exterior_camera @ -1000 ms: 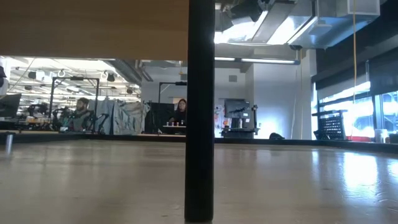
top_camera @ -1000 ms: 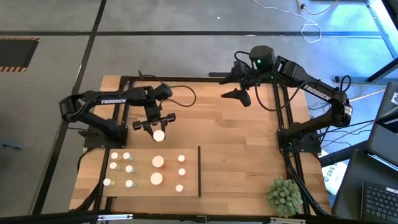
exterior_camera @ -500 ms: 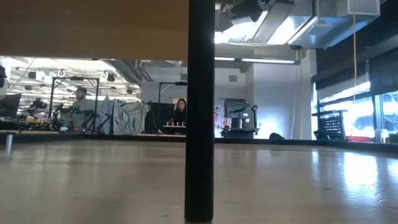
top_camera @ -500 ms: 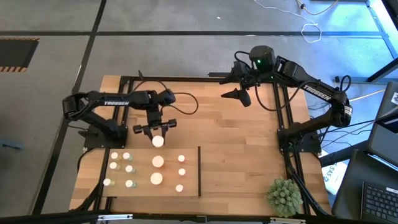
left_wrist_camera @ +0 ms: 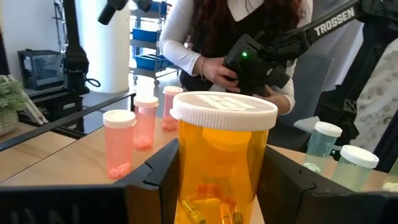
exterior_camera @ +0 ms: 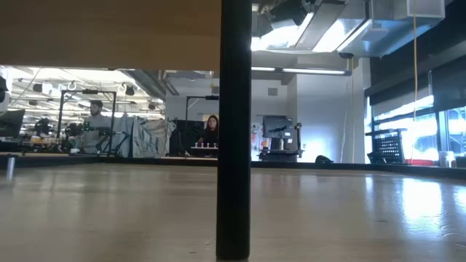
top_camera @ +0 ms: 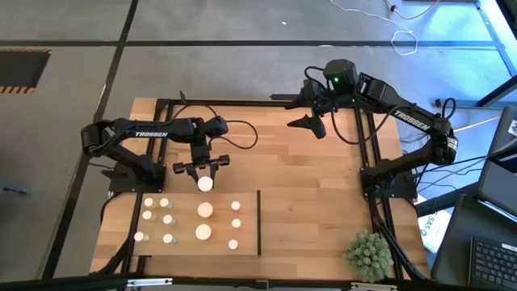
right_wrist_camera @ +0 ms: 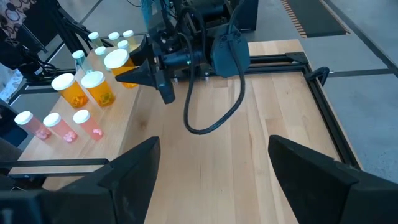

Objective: Pick and place medicine bottles onto shelf by color
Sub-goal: Put the orange pill bottle on the shelf aligned with the other orange pill bottle

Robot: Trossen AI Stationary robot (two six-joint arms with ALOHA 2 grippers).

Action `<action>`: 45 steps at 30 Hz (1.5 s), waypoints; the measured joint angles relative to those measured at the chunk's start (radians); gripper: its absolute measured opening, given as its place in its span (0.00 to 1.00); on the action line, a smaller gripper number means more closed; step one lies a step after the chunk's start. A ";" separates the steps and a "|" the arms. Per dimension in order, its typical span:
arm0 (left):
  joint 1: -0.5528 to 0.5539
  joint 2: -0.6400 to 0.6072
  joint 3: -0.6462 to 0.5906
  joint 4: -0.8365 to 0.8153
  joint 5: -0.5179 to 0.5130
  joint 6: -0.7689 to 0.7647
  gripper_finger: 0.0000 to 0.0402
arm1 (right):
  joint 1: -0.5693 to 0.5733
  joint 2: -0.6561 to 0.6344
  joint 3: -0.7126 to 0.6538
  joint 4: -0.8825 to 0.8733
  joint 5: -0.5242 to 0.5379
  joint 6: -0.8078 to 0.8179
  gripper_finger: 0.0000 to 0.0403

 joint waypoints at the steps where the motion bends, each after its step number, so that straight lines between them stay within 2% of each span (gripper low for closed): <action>1: -0.004 0.000 0.000 0.002 0.000 0.000 0.38 | 0.000 0.000 0.000 0.000 0.000 0.000 0.75; 10: -0.045 0.000 0.000 0.022 0.000 0.002 0.38 | 0.000 0.000 0.000 0.000 0.000 0.000 0.75; 23: -0.104 0.053 0.000 0.042 0.000 0.124 0.38 | 0.000 0.000 0.000 0.000 0.000 0.000 0.75; 33: -0.143 0.090 0.001 0.109 0.002 0.105 0.38 | 0.000 0.000 0.000 0.000 0.000 0.000 0.75; 45: -0.125 0.163 0.000 0.119 0.000 0.133 0.38 | 0.000 0.000 0.000 0.000 0.000 0.000 0.75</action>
